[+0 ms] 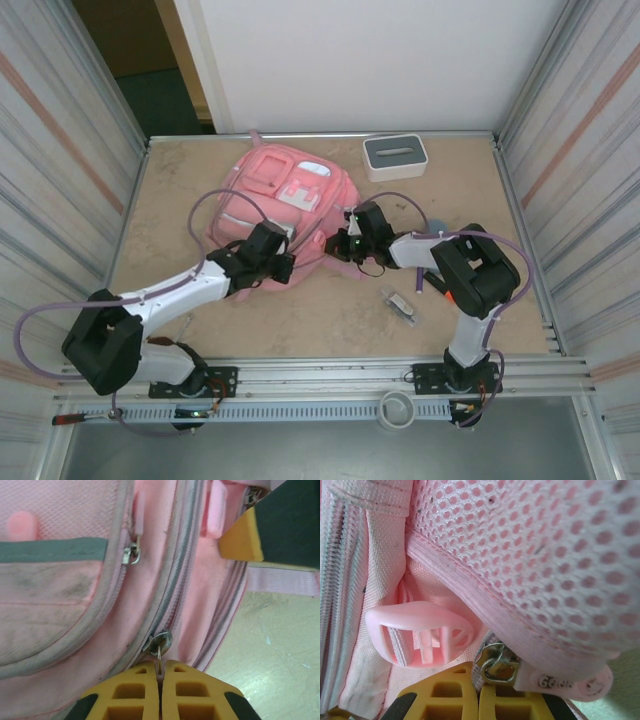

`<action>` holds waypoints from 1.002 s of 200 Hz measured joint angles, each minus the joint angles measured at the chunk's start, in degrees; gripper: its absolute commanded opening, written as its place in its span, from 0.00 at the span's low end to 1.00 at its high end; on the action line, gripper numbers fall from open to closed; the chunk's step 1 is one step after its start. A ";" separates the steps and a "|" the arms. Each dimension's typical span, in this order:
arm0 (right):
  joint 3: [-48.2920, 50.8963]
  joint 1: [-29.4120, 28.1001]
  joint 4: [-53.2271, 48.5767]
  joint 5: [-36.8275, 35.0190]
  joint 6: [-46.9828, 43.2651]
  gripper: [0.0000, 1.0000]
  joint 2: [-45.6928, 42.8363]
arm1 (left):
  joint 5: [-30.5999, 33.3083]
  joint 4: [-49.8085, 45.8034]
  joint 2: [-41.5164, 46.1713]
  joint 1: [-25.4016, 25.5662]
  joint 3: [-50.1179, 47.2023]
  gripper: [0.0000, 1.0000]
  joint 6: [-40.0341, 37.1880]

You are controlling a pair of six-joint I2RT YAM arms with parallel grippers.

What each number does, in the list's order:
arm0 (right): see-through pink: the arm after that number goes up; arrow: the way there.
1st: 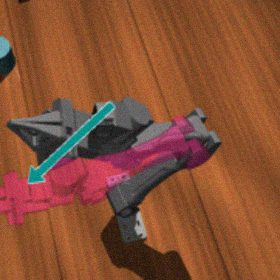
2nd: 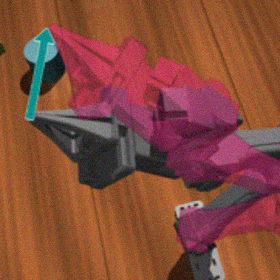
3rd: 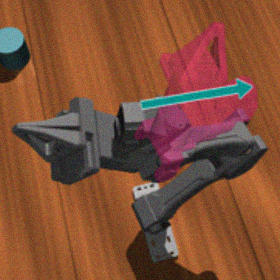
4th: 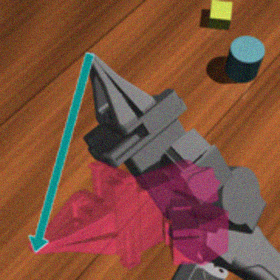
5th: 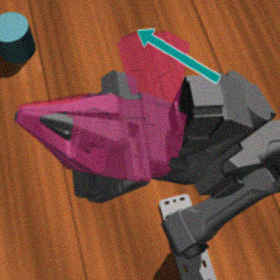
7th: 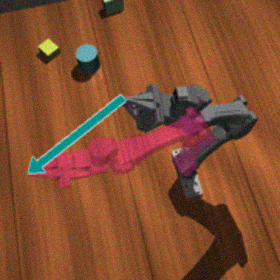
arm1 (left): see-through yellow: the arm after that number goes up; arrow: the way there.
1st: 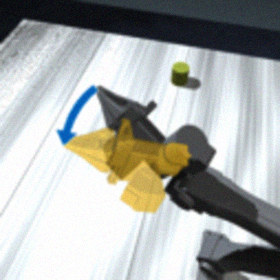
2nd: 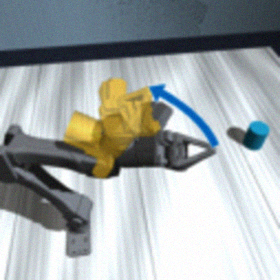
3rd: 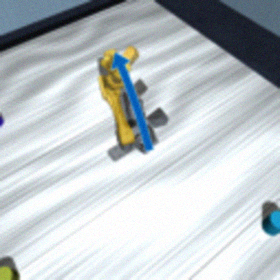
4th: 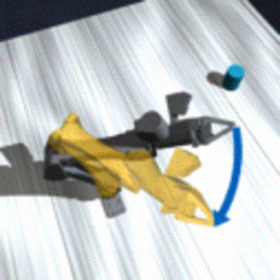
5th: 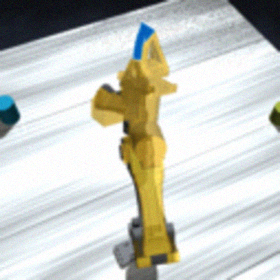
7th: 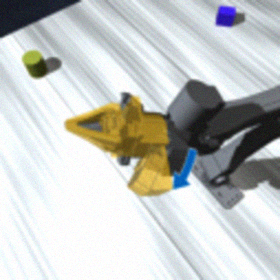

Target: Pack books, pencil case, and school supplies into a backpack

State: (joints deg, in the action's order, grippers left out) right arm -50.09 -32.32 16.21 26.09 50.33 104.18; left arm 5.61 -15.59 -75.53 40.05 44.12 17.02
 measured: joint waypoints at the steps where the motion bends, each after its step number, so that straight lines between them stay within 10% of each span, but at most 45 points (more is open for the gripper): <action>1: 0.00 0.07 -0.02 0.04 -0.02 0.00 -0.02 | -0.02 0.00 0.04 -0.07 -0.04 0.00 -0.02; 200: -5.60 3.13 -14.51 -4.04 -13.64 0.00 -5.64 | 1.20 -7.76 10.80 -7.87 -1.84 0.00 -1.62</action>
State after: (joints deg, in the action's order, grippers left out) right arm -55.68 -29.19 1.69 22.04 36.69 98.54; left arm 6.81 -23.35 -64.73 32.18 42.28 15.40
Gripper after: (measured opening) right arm 0.043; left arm 0.071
